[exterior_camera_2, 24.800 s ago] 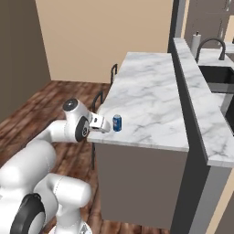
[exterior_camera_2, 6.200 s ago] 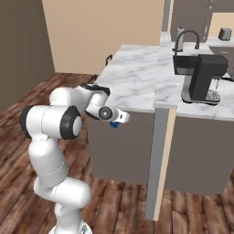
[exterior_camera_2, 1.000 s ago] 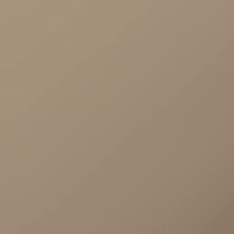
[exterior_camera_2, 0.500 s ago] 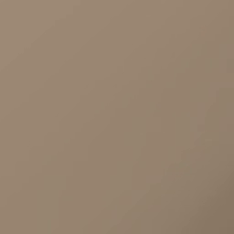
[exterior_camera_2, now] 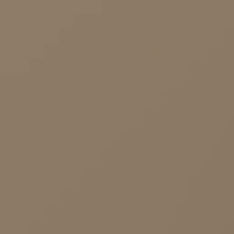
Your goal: Four empty soda cans are scattered around the kitchen. Gather all the cans and cluster them next to the stove for recycling.
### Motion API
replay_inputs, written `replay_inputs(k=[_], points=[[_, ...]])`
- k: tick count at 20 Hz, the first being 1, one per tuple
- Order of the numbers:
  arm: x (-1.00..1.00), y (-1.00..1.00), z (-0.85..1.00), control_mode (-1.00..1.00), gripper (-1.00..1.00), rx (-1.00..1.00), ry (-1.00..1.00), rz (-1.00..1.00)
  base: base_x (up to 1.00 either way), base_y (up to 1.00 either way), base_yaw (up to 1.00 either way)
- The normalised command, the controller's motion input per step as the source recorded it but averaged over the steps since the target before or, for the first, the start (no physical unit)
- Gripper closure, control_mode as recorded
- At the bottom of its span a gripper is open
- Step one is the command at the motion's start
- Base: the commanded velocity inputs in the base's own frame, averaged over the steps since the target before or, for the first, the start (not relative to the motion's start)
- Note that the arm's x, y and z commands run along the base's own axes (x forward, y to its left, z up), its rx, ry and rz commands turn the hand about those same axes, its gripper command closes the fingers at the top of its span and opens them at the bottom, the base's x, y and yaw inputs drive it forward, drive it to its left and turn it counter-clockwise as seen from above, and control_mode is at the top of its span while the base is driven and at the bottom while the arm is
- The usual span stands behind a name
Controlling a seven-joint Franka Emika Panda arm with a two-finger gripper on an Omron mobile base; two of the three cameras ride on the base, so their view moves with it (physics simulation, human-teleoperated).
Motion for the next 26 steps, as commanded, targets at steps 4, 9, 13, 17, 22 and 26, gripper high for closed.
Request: replay_inputs(k=[4, 9, 13, 17, 22, 26], points=[[0.00, 0.00, 0.00, 1.00, 1.00, 0.00, 0.00, 0.00, 1.00, -0.01, -0.03], [0.00, 0.00, 0.00, 1.00, 1.00, 0.00, 0.00, 0.00, 0.98, 0.00, 0.00], [0.00, 0.00, 0.00, 1.00, 1.00, 0.00, 0.00, 0.00, 0.91, 0.00, 0.00], [0.00, 0.00, 0.00, 1.00, 1.00, 0.00, 0.00, 0.00, 1.00, 0.00, 0.00], [0.00, 0.00, 0.00, 1.00, 1.00, 0.00, 0.00, 0.00, 1.00, -0.02, 0.01], [0.00, 0.00, 0.00, 1.00, 1.00, 0.00, 0.00, 0.00, 1.00, -0.03, 0.06]])
